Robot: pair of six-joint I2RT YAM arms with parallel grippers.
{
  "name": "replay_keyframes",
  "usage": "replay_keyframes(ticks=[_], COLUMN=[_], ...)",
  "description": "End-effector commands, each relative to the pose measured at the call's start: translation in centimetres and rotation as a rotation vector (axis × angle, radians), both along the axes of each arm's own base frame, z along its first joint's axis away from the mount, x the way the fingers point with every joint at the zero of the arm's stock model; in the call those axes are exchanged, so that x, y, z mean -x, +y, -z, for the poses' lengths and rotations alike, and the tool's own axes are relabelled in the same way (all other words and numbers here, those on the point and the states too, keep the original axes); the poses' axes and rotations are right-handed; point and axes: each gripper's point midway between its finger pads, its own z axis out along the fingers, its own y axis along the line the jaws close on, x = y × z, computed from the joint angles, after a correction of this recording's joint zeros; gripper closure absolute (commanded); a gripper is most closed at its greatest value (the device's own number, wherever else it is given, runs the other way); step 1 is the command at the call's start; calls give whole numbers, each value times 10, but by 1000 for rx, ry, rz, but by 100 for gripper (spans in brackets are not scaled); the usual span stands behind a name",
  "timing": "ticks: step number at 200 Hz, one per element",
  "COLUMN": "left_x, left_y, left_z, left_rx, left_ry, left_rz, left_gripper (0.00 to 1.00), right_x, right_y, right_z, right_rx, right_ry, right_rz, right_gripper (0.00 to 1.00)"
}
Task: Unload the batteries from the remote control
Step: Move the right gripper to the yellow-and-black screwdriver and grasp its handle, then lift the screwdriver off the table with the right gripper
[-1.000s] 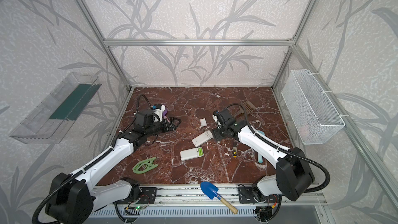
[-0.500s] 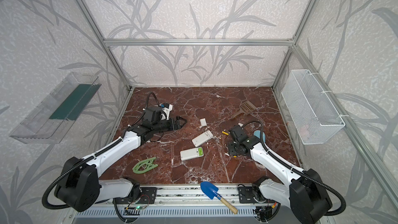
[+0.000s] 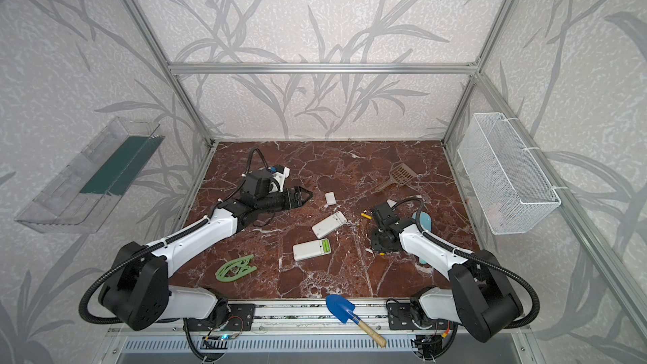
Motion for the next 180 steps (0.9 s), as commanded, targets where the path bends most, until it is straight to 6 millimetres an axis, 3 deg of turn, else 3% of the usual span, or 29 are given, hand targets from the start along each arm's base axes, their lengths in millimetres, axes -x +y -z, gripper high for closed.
replay_keyframes(ticks=[1, 51, 120, 143, 180], left_x=[-8, -3, -1, -2, -3], left_y=[-8, -5, -2, -3, -4], left_z=[-18, -18, -15, -16, -18], left_rx=[34, 24, 30, 44, 64], left_ry=[-39, -33, -32, -31, -34], left_rz=[7, 3, -13, -15, -25], left_gripper=[8, 8, 6, 6, 6], right_x=[-2, 6, 5, 1, -5], right_y=[1, -9, -4, 9, 45], right_z=[2, 3, -39, -58, -99], right_rx=[-8, 28, -41, -92, -154], right_ry=[9, 30, -96, -174, -338], right_rz=[19, 58, -9, -76, -253], right_gripper=[58, 67, 84, 87, 89])
